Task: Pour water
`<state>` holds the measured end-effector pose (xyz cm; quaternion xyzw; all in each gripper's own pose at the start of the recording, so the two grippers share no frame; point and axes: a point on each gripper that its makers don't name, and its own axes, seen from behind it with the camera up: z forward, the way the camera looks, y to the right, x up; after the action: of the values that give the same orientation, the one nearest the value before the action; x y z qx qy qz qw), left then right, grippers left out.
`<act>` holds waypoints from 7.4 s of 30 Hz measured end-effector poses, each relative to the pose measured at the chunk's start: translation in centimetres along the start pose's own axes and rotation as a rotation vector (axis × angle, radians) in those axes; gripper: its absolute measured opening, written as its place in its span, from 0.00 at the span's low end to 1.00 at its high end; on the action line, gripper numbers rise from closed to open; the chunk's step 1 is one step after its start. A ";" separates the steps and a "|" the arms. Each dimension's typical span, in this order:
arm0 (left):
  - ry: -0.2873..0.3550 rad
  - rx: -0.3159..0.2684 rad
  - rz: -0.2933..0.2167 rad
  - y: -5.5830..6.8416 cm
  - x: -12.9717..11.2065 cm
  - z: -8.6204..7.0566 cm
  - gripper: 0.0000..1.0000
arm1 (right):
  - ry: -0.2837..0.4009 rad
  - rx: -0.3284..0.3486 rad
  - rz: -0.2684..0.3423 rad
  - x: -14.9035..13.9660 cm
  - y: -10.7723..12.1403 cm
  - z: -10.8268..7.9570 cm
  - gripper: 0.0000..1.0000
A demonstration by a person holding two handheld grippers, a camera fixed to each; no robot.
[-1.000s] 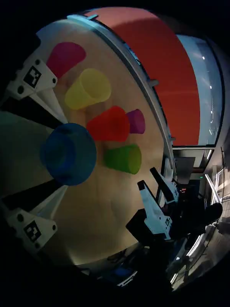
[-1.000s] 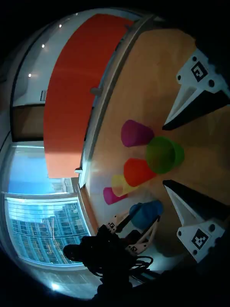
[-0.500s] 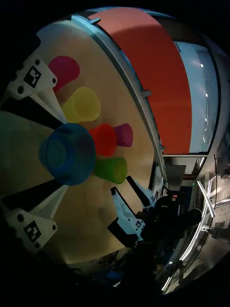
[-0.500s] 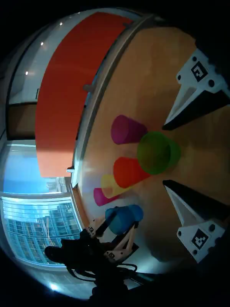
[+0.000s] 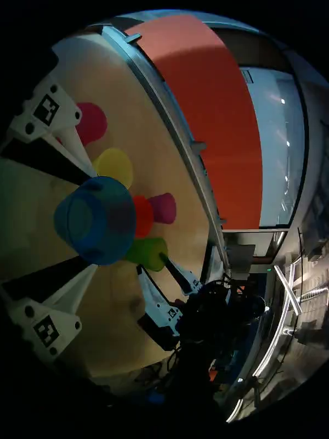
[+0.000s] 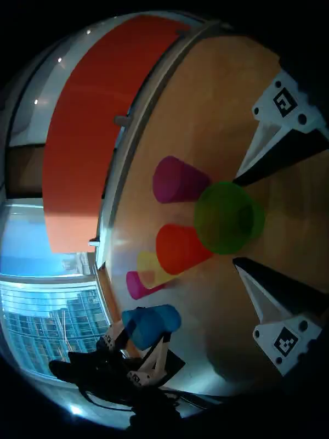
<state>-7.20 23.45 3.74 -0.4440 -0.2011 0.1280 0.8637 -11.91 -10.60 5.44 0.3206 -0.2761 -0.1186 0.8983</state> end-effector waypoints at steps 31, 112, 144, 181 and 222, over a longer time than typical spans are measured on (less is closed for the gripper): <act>0.075 0.089 -0.065 -2.7 0.8 -3.9 0.83 | 0.062 -0.026 0.032 2.6 0.2 -0.1 0.90; 0.380 0.258 -0.018 -4.2 11.4 -13.5 0.83 | 0.481 0.174 -0.038 17.4 -12.5 -6.6 0.90; 0.359 0.354 0.270 -3.7 16.9 -14.7 0.83 | 0.494 0.288 -0.108 18.7 -17.5 -4.5 0.90; 0.264 0.481 0.692 -1.8 20.6 -15.6 0.83 | 0.497 0.364 -0.160 19.9 -21.2 -4.2 0.90; 0.228 0.579 0.943 -1.6 21.9 -16.0 0.83 | 0.501 0.364 -0.188 20.2 -21.5 -4.6 0.90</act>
<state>19.70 19.80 1.78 -0.2416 0.1568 0.5012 0.8160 6.55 -32.57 -2.79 0.5191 -0.0323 -0.0671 0.8515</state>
